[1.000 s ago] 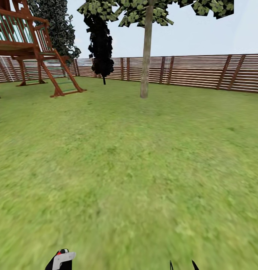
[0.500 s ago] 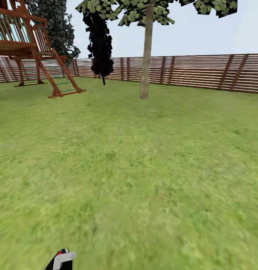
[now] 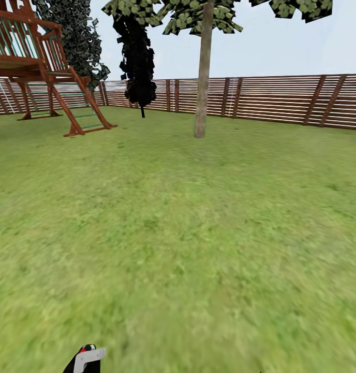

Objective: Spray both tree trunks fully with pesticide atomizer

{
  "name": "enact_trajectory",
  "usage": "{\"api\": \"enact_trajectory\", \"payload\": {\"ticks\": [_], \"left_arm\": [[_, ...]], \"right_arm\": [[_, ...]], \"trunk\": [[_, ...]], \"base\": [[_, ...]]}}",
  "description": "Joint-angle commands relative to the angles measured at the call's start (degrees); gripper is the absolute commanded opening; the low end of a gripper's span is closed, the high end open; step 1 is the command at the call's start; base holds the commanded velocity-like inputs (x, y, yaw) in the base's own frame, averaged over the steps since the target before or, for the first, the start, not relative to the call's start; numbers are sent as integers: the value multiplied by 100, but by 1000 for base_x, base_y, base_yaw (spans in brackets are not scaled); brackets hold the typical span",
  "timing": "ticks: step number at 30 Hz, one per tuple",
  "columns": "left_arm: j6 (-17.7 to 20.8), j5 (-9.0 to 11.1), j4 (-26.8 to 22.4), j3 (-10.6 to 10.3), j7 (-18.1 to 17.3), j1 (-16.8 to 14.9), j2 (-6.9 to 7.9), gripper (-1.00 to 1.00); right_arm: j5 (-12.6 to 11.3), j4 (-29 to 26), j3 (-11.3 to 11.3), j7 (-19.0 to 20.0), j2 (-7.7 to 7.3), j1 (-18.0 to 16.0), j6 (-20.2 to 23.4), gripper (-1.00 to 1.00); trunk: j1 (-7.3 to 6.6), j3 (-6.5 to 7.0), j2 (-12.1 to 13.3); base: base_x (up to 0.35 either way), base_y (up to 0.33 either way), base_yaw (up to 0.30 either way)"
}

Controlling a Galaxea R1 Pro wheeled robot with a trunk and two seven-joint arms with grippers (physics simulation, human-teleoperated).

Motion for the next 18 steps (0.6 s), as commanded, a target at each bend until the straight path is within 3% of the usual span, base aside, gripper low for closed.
{"api": "enact_trajectory", "payload": {"ticks": [1,10,18], "left_arm": [[1,-4,-1,-1,2,-2,-4,-100],[-6,-8,7,-12,34,-3,-31,-100],[-6,-7,8,-12,46,-3,-35,-100]], "right_arm": [[1,-23,1,1,0,0,3,100],[-8,-100,0,9,0,9,7,100],[-16,-100,-1,6,0,9,7,100]], "trunk": [[0,0,0],[0,1,0],[0,2,0]], "base": [[338,0,0],[338,0,-10],[337,0,-246]]}}
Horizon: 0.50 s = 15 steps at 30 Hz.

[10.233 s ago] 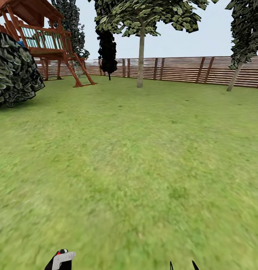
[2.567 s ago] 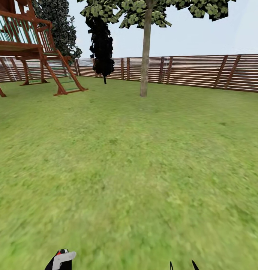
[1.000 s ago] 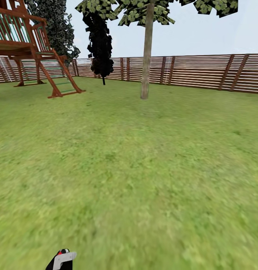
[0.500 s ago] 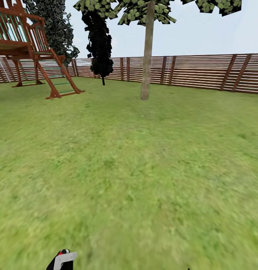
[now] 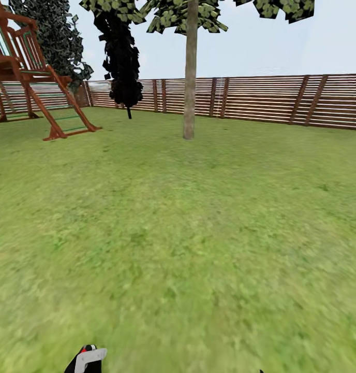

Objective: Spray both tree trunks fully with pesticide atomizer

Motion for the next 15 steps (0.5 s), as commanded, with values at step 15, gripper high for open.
{"api": "enact_trajectory", "payload": {"ticks": [15], "left_arm": [[-2,-1,-1,0,1,0,-9,-100]], "right_arm": [[17,0,1,2,0,0,0,100]], "trunk": [[0,15,0]], "base": [[337,0,-164]]}}
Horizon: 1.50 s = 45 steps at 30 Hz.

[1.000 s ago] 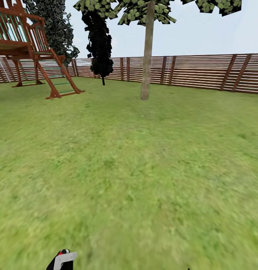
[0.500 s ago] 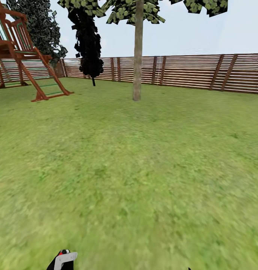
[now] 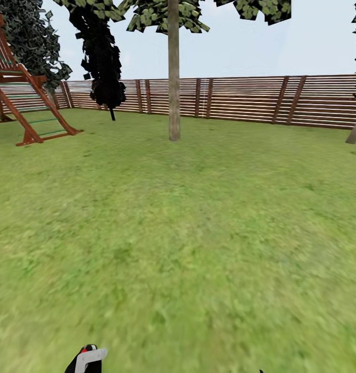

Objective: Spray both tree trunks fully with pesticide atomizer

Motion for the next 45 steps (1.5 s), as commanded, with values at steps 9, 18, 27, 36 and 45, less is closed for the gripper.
{"api": "enact_trajectory", "payload": {"ticks": [9,18,27,36,45], "left_arm": [[1,-2,-1,0,1,0,0,-100],[2,-1,0,0,1,0,11,-100],[2,-1,-1,0,1,1,9,-100],[2,-1,-1,0,1,1,9,-100],[2,-1,-1,0,1,0,9,-100]], "right_arm": [[-21,-2,-9,-10,2,0,0,100],[-26,0,-6,-3,17,0,0,100],[-26,22,-7,-1,17,0,0,100],[-26,26,-1,-1,17,0,0,100],[-26,26,-1,-1,26,0,0,100]], "trunk": [[0,0,0],[0,0,0],[0,0,0],[0,0,0],[0,0,0]], "base": [[337,0,0],[337,0,-7],[337,0,-239],[337,0,-161],[337,0,-2]]}}
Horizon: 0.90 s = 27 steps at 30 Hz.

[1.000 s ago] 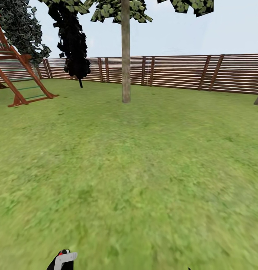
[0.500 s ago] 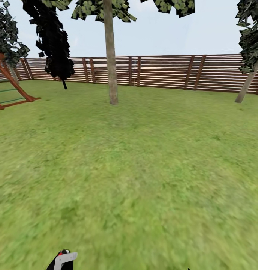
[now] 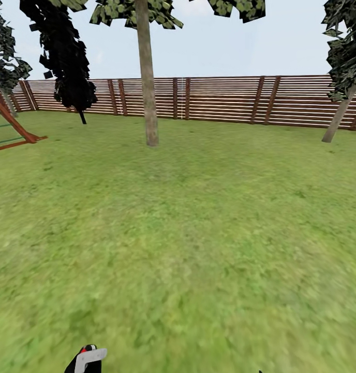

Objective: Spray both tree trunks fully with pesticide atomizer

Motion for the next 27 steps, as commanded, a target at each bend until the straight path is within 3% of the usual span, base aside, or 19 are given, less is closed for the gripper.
{"api": "enact_trajectory", "payload": {"ticks": [1,6,15,27], "left_arm": [[-2,-1,-1,0,1,0,0,-100],[-8,-1,-1,0,1,0,0,-100],[-1,-1,-1,0,-4,0,0,-100],[0,-1,-9,9,1,0,-17,-100]], "right_arm": [[0,0,0,0,0,0,0,100],[4,0,0,-2,7,0,0,100],[9,0,0,-2,10,0,0,100],[8,-6,0,-6,9,0,-6,100]], "trunk": [[0,0,0],[0,-4,0],[0,-44,0],[0,-48,0]], "base": [[337,0,0],[337,0,31],[337,0,203],[337,0,12]]}}
